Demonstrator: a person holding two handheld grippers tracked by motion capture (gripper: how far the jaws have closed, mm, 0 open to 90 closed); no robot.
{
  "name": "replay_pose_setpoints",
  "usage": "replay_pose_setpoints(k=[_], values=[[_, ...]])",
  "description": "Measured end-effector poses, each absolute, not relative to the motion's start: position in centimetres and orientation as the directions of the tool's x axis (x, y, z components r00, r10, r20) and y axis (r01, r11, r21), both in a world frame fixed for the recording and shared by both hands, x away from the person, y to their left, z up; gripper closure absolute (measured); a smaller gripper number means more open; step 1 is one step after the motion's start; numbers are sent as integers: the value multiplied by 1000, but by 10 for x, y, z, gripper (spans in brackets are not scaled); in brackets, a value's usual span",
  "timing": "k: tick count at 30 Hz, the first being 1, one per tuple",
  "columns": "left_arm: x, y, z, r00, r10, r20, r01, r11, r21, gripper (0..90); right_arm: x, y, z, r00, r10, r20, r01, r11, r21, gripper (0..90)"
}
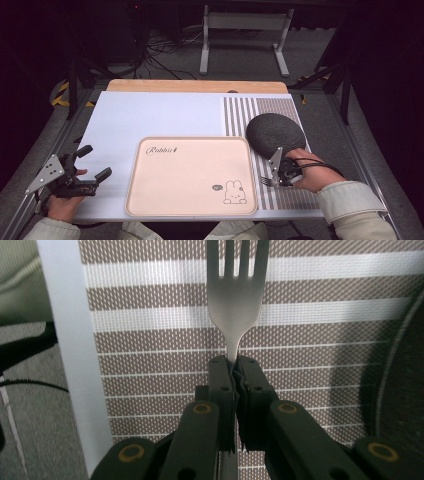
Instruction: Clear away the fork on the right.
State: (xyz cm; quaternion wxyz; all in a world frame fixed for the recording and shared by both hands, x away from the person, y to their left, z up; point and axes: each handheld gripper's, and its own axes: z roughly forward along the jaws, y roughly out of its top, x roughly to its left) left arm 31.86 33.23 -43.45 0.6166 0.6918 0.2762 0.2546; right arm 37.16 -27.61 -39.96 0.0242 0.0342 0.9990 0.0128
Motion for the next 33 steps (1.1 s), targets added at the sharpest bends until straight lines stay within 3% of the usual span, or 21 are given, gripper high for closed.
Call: replay_pose_setpoints(k=[14,33], values=[[318,332,-434,716,698,12,66,-86,994,0,366,-279,-368,-987,112,-113,94,984,152,872],[318,332,-434,717,697,13,65,-86,994,0,352,-274,-331,-958,224,-176,132,896,424,872]])
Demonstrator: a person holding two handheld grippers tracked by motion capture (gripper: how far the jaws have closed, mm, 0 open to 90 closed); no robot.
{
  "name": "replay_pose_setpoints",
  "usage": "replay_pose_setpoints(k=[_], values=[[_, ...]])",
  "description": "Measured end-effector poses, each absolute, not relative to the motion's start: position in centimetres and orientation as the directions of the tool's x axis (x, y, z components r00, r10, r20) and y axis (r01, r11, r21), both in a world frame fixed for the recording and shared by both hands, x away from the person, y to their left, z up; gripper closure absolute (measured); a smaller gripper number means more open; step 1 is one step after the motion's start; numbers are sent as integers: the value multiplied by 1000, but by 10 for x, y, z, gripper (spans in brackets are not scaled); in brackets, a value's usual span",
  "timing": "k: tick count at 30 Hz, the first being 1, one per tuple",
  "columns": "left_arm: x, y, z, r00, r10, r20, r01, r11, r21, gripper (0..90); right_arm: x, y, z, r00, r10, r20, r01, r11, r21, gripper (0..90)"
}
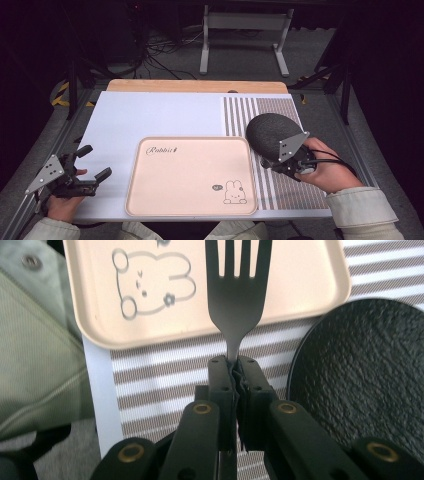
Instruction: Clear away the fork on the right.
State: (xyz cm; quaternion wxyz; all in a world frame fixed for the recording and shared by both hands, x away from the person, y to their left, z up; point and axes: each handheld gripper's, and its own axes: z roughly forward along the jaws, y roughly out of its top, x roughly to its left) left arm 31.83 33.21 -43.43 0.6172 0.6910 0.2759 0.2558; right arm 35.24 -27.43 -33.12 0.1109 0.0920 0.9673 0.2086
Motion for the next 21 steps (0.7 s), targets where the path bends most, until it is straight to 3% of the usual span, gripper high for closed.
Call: replay_pose_setpoints(k=[10,21], values=[[318,332,-434,717,697,13,65,-85,994,0,348,-272,-321,-934,319,-161,190,824,534,873],[318,332,-434,716,697,13,64,-84,994,0,346,-260,-311,-871,481,-105,318,712,626,873]])
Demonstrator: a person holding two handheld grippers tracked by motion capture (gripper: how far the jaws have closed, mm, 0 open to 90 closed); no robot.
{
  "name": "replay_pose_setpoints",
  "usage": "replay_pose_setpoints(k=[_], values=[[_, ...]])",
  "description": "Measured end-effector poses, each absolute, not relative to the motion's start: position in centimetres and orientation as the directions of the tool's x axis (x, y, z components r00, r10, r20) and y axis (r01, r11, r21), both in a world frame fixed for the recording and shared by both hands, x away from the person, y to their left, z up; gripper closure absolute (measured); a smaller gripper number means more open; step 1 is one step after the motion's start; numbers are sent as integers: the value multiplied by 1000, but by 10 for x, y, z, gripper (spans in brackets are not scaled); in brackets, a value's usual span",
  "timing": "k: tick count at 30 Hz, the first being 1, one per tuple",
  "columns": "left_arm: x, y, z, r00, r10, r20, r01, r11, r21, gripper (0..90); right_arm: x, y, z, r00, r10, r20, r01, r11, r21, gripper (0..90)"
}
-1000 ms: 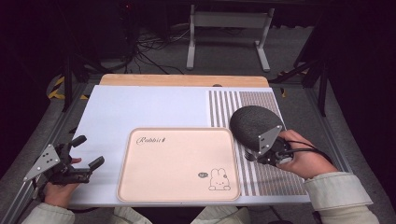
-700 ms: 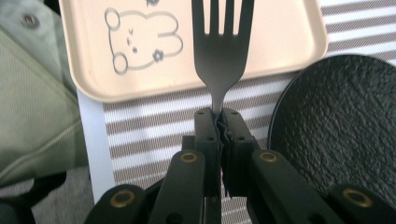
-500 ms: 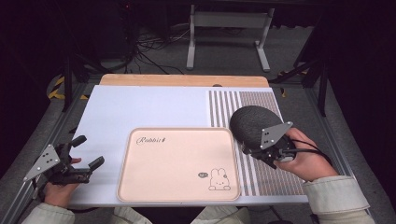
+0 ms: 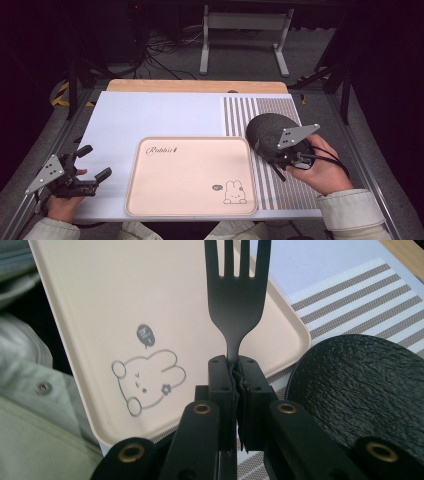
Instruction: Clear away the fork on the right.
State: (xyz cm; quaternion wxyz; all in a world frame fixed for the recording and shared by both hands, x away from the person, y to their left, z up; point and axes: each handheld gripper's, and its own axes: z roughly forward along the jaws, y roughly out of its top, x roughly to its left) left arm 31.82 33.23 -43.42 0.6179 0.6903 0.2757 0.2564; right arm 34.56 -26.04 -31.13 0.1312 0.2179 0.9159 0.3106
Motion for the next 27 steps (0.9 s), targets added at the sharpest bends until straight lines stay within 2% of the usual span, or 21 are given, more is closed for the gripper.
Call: replay_pose_setpoints(k=[7,27], values=[[318,332,-434,717,697,13,64,-84,994,0,345,-250,-309,-826,562,-44,396,633,665,873],[318,333,-434,717,697,13,63,-83,995,0,345,-196,-310,-689,721,74,601,511,615,873]])
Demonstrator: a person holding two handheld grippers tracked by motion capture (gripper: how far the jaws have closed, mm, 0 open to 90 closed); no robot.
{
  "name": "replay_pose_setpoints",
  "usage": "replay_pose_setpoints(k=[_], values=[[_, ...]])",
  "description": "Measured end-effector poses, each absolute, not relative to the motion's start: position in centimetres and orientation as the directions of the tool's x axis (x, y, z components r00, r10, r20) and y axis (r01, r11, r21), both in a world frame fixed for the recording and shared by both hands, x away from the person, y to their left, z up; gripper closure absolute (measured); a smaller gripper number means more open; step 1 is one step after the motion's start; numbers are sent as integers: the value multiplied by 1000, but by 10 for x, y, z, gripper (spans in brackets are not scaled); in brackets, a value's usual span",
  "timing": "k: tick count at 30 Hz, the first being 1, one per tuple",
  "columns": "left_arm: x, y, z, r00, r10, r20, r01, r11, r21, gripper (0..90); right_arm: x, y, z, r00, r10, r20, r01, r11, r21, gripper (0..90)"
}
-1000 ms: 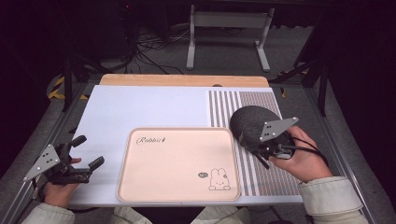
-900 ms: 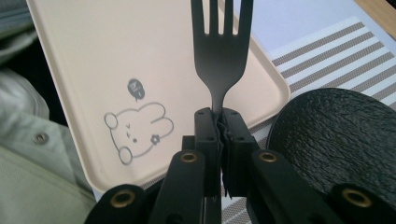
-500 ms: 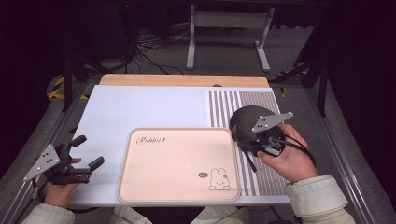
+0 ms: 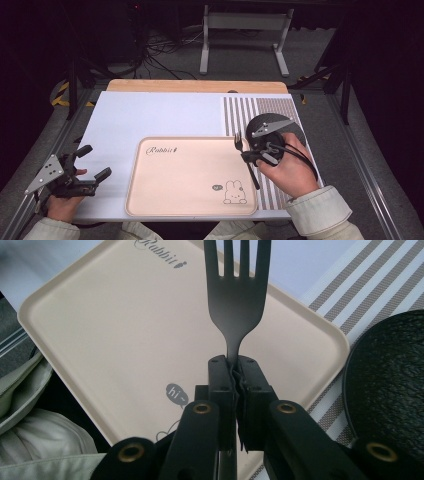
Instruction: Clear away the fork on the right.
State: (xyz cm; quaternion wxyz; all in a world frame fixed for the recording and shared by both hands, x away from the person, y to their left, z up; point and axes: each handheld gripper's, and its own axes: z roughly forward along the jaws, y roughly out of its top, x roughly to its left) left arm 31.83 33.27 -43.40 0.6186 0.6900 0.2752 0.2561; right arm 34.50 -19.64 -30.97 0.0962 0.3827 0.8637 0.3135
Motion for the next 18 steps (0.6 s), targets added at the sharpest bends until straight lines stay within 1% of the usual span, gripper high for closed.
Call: replay_pose_setpoints(k=[4,14,18], values=[[318,333,-434,718,695,11,64,-81,995,0,345,-188,-315,-660,748,77,635,499,589,873],[318,333,-434,720,694,11,64,-81,995,0,349,-176,-330,-567,815,121,725,424,542,873],[318,333,-434,719,695,10,64,-80,995,0,351,-172,-336,-561,818,130,738,422,527,873]])
